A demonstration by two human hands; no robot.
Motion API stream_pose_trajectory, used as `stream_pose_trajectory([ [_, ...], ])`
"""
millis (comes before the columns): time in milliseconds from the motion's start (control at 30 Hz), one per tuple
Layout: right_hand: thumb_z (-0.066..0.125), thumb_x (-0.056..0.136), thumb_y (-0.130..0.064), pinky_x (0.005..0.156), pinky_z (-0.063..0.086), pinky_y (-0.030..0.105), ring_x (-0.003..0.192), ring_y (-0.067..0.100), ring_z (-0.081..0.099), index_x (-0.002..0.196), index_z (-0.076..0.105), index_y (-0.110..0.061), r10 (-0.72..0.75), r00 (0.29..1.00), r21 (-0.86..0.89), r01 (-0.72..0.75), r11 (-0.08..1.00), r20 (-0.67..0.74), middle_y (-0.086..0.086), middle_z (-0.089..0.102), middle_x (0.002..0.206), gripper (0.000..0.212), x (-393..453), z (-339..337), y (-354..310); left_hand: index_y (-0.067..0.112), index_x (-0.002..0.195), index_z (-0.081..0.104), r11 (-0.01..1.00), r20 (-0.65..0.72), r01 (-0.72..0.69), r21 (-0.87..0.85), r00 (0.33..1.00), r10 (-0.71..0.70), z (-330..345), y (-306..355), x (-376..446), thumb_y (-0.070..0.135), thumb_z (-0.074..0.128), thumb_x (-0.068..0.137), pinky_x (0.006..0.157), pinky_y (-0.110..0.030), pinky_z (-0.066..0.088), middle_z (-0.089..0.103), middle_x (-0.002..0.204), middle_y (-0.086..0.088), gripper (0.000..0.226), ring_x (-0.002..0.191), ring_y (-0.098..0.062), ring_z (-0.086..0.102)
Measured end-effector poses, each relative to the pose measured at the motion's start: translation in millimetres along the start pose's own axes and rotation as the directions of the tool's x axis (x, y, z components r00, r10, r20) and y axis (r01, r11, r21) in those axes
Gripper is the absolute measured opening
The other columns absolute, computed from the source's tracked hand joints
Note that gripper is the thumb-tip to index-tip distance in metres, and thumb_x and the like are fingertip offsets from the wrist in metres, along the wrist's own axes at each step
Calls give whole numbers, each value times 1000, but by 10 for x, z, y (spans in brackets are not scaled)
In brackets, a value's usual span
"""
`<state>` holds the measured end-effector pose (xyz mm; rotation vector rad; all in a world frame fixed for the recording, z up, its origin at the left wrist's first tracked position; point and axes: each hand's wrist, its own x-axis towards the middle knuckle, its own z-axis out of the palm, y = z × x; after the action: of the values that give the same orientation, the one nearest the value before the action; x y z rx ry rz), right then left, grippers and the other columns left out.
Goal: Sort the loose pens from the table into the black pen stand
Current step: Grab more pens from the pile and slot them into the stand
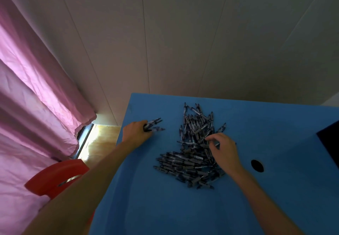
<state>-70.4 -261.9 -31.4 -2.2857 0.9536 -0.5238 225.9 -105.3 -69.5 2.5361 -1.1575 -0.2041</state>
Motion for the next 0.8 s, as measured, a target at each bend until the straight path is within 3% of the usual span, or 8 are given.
stream_pose_trajectory([
  [67, 61, 94, -5, 88, 56, 38, 96, 9, 61, 101, 73, -20, -4, 1000, -5, 4, 1000, 7, -11, 65, 100, 21, -7, 34, -27, 25, 63, 53, 947, -49, 164, -278, 982, -184, 50, 20, -29, 49, 68, 87, 54, -31, 38, 55, 68, 0, 37, 66, -18, 54],
  [133, 60, 94, -5, 89, 55, 37, 97, 8, 60, 100, 73, -20, -4, 1000, 3, 4, 1000, 9, -10, 65, 101, 21, -26, 59, -60, 6, 66, 65, 816, -43, 231, -530, 954, -297, 91, 89, -29, 48, 70, 87, 58, -34, 45, 52, 70, -5, 47, 70, -19, 53],
  [267, 61, 95, -4, 93, 52, 36, 100, 11, 60, 99, 72, -22, -12, 1000, 9, 12, 1000, 15, -8, 65, 103, 21, -56, 97, -88, -8, 79, 67, 567, -24, 223, -793, 918, -395, 101, 375, -61, 31, 72, 92, 44, -13, 33, 48, 45, 12, 42, 42, -3, 44],
  [333, 61, 95, -4, 93, 52, 36, 99, 11, 60, 100, 72, -22, -11, 1000, 13, 11, 1000, -1, -8, 65, 102, 22, -50, 113, -102, -8, 76, 62, 512, -64, 189, -838, 898, -435, 133, 462, -62, 31, 74, 91, 52, -16, 41, 57, 56, 3, 43, 47, -2, 48],
  [467, 60, 95, -4, 96, 49, 30, 100, 10, 60, 103, 72, -19, -16, 1000, 36, 16, 999, -12, -9, 65, 103, 21, 6, 113, -185, 4, 64, 39, 472, -81, 159, -867, 889, -450, 258, 543, -61, 32, 77, 87, 58, -36, 36, 41, 60, -10, 53, 60, -18, 38],
  [600, 60, 95, -3, 93, 49, 26, 98, 9, 60, 104, 72, -17, -57, 998, 29, 57, 998, -29, -7, 66, 102, 21, 72, 122, -291, 18, 61, 32, 518, -76, 175, -838, 901, -427, 298, 584, -174, 26, 77, 88, 56, -32, 32, 35, 55, 0, 53, 54, -15, 34],
  [733, 59, 95, -3, 92, 47, 22, 98, 8, 60, 103, 73, -18, -68, 997, 43, 69, 997, -26, -9, 65, 101, 22, 111, 152, -352, -3, 66, 49, 493, -67, 195, -848, 883, -465, 327, 552, -185, 40, 72, 89, 56, -35, 36, 45, 63, -24, 54, 59, -17, 42],
  [800, 59, 95, -3, 93, 48, 24, 100, 9, 60, 103, 72, -18, -72, 997, 40, 72, 997, -16, -9, 66, 102, 22, 114, 169, -365, 7, 59, 39, 530, -84, 184, -828, 893, -441, 295, 568, -234, 41, 71, 91, 52, -27, 30, 36, 55, -8, 56, 54, -13, 36],
])
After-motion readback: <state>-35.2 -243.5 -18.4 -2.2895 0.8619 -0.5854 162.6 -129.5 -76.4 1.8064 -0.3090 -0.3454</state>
